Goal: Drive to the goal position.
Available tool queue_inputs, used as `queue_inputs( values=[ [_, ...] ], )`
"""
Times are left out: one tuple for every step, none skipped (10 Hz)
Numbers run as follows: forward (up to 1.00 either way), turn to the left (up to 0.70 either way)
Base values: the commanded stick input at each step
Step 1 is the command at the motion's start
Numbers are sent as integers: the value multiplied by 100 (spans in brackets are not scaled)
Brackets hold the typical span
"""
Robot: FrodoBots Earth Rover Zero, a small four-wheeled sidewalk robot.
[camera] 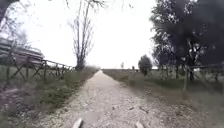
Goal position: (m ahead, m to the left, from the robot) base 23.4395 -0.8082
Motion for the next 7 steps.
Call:
queue_inputs(
  values=[
    [50,0],
    [50,0],
    [50,1],
    [50,8],
    [50,30],
    [50,42],
    [50,11]
  ],
)
